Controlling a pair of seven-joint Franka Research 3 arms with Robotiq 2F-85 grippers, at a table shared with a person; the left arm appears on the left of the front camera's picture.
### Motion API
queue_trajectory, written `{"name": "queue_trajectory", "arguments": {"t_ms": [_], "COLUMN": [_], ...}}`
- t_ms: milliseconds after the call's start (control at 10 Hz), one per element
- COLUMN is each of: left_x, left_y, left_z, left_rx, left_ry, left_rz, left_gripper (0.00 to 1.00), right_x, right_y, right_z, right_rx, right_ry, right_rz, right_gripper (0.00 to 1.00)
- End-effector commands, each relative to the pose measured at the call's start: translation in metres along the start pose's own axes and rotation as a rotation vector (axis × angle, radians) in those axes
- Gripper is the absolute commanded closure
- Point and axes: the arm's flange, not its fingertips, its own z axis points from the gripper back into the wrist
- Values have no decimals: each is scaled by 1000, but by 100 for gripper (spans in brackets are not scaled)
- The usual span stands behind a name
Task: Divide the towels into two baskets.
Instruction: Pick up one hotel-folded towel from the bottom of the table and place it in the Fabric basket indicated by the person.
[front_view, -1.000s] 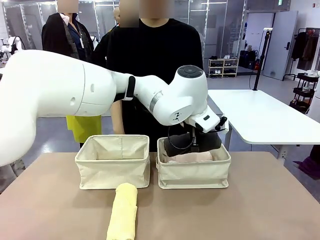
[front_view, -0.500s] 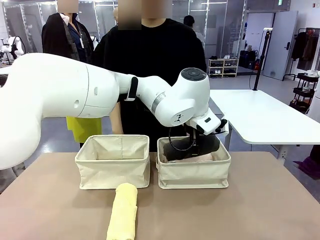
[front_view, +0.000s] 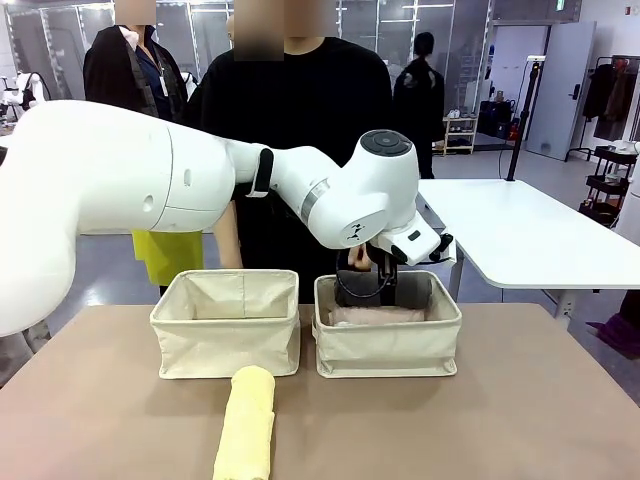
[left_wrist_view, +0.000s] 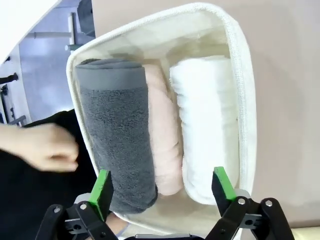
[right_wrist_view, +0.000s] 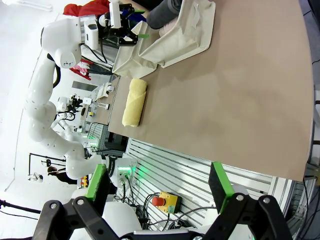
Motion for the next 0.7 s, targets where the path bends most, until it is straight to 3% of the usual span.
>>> {"name": "queue_trajectory", "arguments": {"t_ms": [0, 600], "left_x": [2, 2], "left_y": [-1, -1], "left_z": [-2, -2], "left_rx": [-3, -3], "left_ry": [-3, -3], "left_rz": [-3, -3], "left_gripper": [0, 0], "right_x": [-4, -4], "right_y": [2, 2], "right_z": [1, 1], "right_rx": [0, 0], "right_ry": [-14, -14], "right_rz": [16, 16], "right_gripper": [0, 0]}}
